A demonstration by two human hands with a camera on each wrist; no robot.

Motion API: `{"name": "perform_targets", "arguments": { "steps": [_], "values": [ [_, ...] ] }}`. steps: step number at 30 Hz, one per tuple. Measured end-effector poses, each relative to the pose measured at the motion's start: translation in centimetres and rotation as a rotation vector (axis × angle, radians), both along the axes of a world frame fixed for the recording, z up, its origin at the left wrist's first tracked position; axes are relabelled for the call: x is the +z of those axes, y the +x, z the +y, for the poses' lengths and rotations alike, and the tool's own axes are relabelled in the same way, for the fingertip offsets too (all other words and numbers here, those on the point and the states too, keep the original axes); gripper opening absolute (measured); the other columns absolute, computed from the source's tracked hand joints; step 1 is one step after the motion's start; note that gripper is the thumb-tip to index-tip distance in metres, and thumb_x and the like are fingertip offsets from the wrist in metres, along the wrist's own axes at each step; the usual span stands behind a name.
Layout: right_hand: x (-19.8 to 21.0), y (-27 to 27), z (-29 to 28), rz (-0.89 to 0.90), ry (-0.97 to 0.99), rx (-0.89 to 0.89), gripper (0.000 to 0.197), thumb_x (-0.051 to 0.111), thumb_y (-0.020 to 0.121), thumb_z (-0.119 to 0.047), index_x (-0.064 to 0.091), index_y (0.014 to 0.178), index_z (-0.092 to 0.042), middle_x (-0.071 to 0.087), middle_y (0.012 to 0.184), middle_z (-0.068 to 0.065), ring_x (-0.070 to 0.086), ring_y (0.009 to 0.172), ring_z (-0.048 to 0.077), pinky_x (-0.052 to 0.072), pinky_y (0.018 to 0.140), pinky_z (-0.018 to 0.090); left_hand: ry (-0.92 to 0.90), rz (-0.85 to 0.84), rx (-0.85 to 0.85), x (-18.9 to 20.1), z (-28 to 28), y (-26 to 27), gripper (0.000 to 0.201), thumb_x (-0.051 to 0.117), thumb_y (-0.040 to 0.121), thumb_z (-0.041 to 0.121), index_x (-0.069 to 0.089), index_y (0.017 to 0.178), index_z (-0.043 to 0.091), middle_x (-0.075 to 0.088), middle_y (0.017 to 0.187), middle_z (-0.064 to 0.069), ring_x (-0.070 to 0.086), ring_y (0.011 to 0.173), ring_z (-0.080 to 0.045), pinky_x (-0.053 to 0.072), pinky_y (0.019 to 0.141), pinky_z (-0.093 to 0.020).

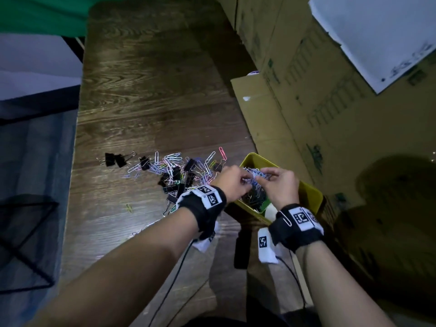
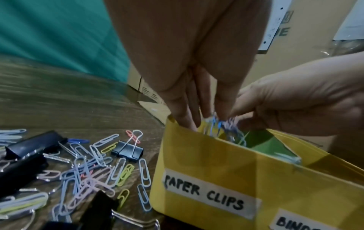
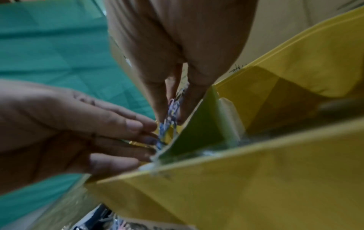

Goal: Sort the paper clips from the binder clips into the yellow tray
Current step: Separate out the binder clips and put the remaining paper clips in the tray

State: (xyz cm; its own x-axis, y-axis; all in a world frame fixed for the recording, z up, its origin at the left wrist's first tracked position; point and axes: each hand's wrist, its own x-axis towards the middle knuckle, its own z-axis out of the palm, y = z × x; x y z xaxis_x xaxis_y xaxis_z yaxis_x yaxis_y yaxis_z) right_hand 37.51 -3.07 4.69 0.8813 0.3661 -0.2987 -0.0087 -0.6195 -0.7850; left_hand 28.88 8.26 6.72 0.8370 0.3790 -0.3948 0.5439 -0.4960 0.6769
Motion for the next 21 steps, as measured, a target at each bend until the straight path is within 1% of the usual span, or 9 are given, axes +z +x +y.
{"name": "perform_targets", "arguments": {
  "steps": [3, 5, 7, 9, 11, 13, 16, 19, 21],
  "values": [
    [1.1, 0.0, 0.6, -0.027, -0.096, 0.156, 0.028, 0.073, 0.081, -0.019, 0.070, 0.108, -0.013, 0.072, 0.098, 0.007, 0.063, 0.079, 0.012, 0.045, 0.075, 0.016, -0.062, -0.053, -0.026, 0.2, 1.4, -1.2, 0.023, 0.060, 0.088, 0.021, 0.067, 0.110, 0.025, 0.071, 0.102, -0.005, 0.067, 0.087, -0.023, 0.054, 0.084, -0.034],
    [1.6, -0.1, 0.8, 0.005, -0.126, 0.275, 0.033, 0.070, 0.085, -0.024, 0.067, 0.116, -0.016, 0.069, 0.111, 0.004, 0.063, 0.094, 0.012, 0.046, 0.084, 0.019, -0.238, -0.156, 0.135, -0.3, 3.1, -3.2, 0.018, 0.058, 0.089, 0.015, 0.069, 0.099, 0.025, 0.073, 0.090, -0.004, 0.069, 0.082, -0.025, 0.057, 0.079, -0.041],
    [1.9, -0.4, 0.9, 0.013, -0.126, 0.363, 0.032, 0.068, 0.086, -0.025, 0.065, 0.118, -0.019, 0.065, 0.120, -0.001, 0.060, 0.105, 0.010, 0.046, 0.094, 0.027, -0.334, -0.235, 0.344, -1.0, 5.6, -6.0, 0.019, 0.056, 0.090, 0.007, 0.068, 0.094, 0.020, 0.072, 0.083, -0.005, 0.070, 0.076, -0.022, 0.058, 0.070, -0.037],
    [2.2, -1.0, 1.0, -0.028, -0.082, 0.383, 0.024, 0.067, 0.087, -0.024, 0.068, 0.111, -0.023, 0.067, 0.114, -0.004, 0.061, 0.100, 0.008, 0.049, 0.094, 0.032, -0.278, -0.239, 0.480, -1.8, 8.5, -9.6, 0.019, 0.052, 0.089, -0.003, 0.066, 0.096, 0.008, 0.069, 0.078, -0.001, 0.067, 0.069, -0.014, 0.056, 0.061, -0.023],
    [2.5, -2.1, 1.1, -0.064, 0.014, 0.380, 0.017, 0.067, 0.086, -0.020, 0.071, 0.102, -0.023, 0.069, 0.102, -0.007, 0.061, 0.091, 0.005, 0.050, 0.087, 0.024, -0.096, -0.160, 0.516, -3.4, 11.5, -14.0, 0.022, 0.052, 0.087, -0.007, 0.067, 0.096, 0.008, 0.067, 0.078, -0.002, 0.063, 0.070, -0.016, 0.056, 0.063, -0.026],
    [2.6, -3.9, 1.4, -0.053, 0.125, 0.406, 0.013, 0.068, 0.085, -0.017, 0.073, 0.097, -0.021, 0.069, 0.093, -0.008, 0.063, 0.086, 0.005, 0.051, 0.081, 0.021, 0.142, -0.011, 0.405, -5.1, 13.5, -18.1, 0.029, 0.053, 0.085, -0.005, 0.068, 0.096, 0.017, 0.070, 0.091, -0.008, 0.065, 0.084, -0.024, 0.053, 0.078, -0.034],
    [1.6, -7.4, 2.3, 0.013, 0.218, 0.600, 0.011, 0.071, 0.083, -0.019, 0.074, 0.092, -0.022, 0.068, 0.089, -0.011, 0.064, 0.082, 0.005, 0.052, 0.079, 0.023, 0.275, 0.108, 0.152, -7.0, 13.1, -22.3, 0.038, 0.049, 0.088, -0.001, 0.057, 0.124, 0.008, 0.053, 0.133, -0.013, 0.052, 0.118, -0.032, 0.039, 0.102, -0.038],
    [-0.1, -11.3, 3.2, -0.015, 0.122, 0.924, 0.015, 0.072, 0.083, -0.022, 0.074, 0.097, -0.020, 0.064, 0.089, -0.010, 0.059, 0.077, 0.001, 0.046, 0.073, 0.012, 0.349, 0.102, -0.013, -8.3, 10.4, -25.2, 0.043, 0.039, 0.088, 0.008, 0.050, 0.129, 0.003, 0.046, 0.138, -0.020, 0.047, 0.123, -0.039, 0.035, 0.103, -0.048],
    [-1.1, -14.0, 4.0, -0.042, -0.027, 1.130, 0.026, 0.067, 0.086, -0.027, 0.068, 0.112, -0.020, 0.061, 0.103, -0.006, 0.057, 0.090, 0.005, 0.043, 0.080, 0.016, 0.364, 0.110, -0.091, -9.6, 8.4, -27.5, 0.048, 0.035, 0.084, 0.012, 0.049, 0.130, 0.004, 0.047, 0.137, -0.021, 0.046, 0.124, -0.042, 0.037, 0.098, -0.056]
  ]
}}
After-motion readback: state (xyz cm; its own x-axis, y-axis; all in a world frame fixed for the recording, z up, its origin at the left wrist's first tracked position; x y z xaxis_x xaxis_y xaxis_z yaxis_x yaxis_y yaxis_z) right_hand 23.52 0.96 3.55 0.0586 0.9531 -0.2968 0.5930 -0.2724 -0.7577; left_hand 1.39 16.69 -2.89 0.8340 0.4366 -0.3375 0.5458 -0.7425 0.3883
